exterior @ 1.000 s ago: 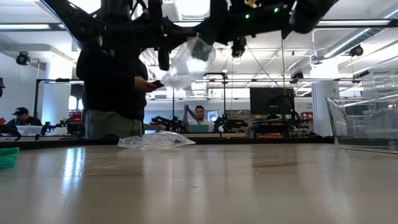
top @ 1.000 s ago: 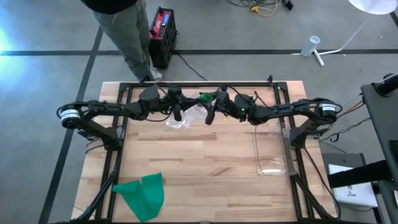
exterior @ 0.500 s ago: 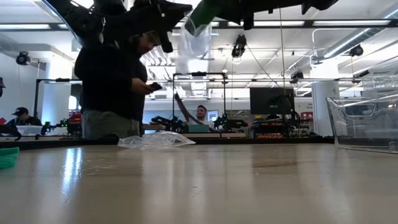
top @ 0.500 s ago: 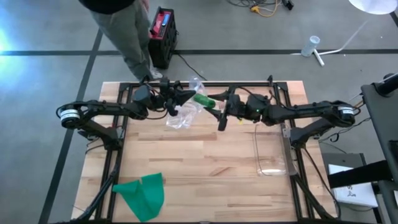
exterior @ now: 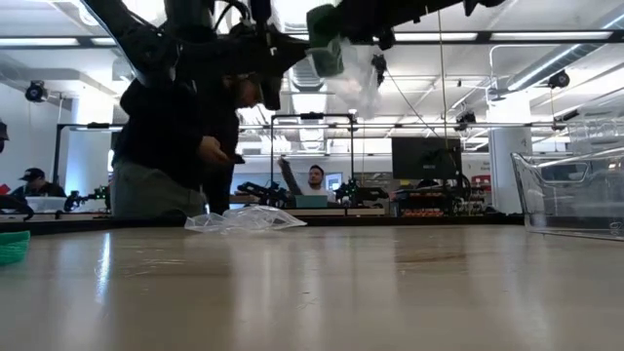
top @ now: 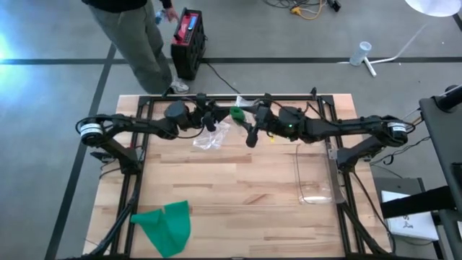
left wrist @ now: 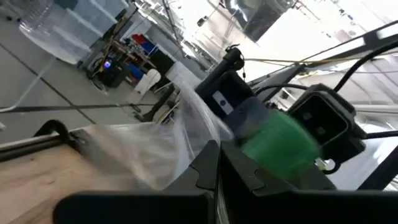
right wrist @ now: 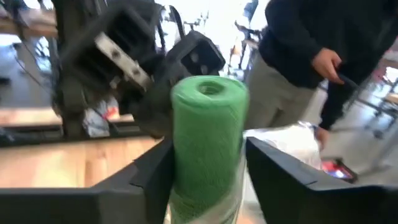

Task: Roll bandage
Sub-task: Put the rolled green bandage into the transparent zip bag

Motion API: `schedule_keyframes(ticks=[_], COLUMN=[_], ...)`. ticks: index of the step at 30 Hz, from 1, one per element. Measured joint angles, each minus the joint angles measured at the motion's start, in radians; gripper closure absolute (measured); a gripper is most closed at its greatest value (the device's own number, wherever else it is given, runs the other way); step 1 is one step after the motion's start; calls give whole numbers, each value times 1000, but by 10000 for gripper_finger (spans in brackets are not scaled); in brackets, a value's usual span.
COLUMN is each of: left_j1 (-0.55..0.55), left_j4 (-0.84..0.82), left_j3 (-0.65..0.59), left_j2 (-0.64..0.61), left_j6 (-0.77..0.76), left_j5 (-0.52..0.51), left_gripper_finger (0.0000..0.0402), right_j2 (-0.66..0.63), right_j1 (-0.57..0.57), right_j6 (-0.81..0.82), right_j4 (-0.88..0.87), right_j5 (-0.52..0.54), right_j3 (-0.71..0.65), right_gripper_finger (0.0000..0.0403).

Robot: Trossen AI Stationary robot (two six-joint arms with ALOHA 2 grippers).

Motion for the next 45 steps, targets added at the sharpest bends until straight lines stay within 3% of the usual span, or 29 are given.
schedule_keyframes(ticks=[9,24,30,41,45], left_j1=[0,0,1,1,2], left_j4=[16,-30,-38,-79,-132], left_j3=[0,0,0,-1,-1], left_j2=[23,22,22,22,23], left_j6=[-28,-27,-32,-53,-67], left_j5=[3,4,3,-1,-21], left_gripper_finger=[401,402,401,401,401], right_j2=[-5,-18,-8,1,28], right_j1=[0,59,61,72,64], right_j6=[-75,-376,-388,-554,-569], right_j4=[-105,-102,-211,-195,-217], right_j5=[103,118,123,126,133], right_j3=[14,22,17,19,17], right_gripper_finger=[373,359,347,356,337])
